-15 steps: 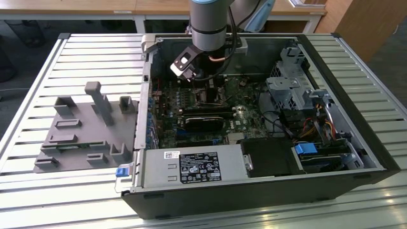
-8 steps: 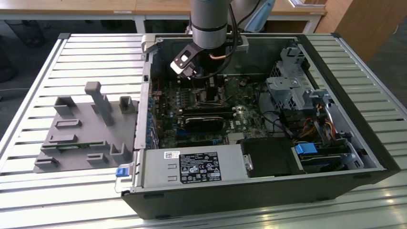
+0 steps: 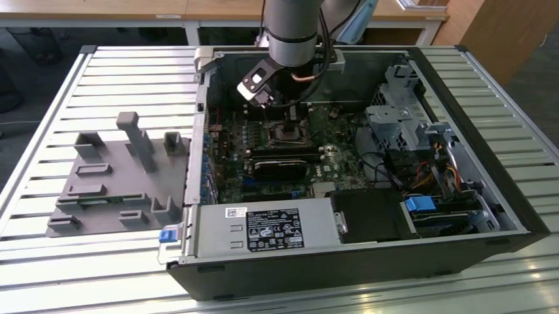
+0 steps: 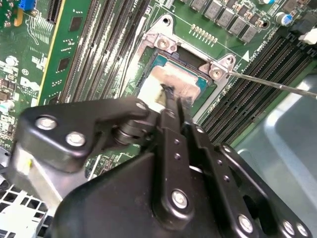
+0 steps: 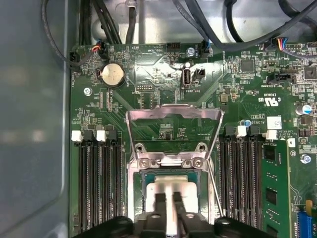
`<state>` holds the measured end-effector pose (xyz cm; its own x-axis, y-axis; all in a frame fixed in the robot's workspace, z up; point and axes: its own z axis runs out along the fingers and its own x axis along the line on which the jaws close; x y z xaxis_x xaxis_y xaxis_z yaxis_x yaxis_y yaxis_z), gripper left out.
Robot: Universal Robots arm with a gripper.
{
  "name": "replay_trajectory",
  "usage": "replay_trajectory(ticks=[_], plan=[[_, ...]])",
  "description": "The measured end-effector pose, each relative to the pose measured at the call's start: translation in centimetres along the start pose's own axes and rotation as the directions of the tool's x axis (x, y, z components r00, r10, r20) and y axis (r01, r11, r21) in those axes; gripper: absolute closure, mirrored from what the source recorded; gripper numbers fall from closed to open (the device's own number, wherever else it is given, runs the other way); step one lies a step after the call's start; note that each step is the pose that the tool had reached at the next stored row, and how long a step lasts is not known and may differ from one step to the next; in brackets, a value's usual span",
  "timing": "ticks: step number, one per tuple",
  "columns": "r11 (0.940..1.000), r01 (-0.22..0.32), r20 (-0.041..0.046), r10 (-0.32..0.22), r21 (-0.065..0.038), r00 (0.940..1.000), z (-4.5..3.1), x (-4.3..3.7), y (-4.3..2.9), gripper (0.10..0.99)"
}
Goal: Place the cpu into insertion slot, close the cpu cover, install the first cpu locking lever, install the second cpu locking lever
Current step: 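Place the cpu into insertion slot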
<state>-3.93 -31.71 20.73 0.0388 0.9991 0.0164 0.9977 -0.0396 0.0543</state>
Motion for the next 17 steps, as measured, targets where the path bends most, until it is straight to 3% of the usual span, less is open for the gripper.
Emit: replay_trajectory(ticks=[3, 17], plan=[[1.0000, 0.000, -0.0005, 0.000, 0.001, 1.0000, -0.16, 0.01, 0.01, 0.976], [1.0000, 0.000, -0.0005, 0.000, 0.004, 1.0000, -0.60, 0.02, 0.04, 0.980]])
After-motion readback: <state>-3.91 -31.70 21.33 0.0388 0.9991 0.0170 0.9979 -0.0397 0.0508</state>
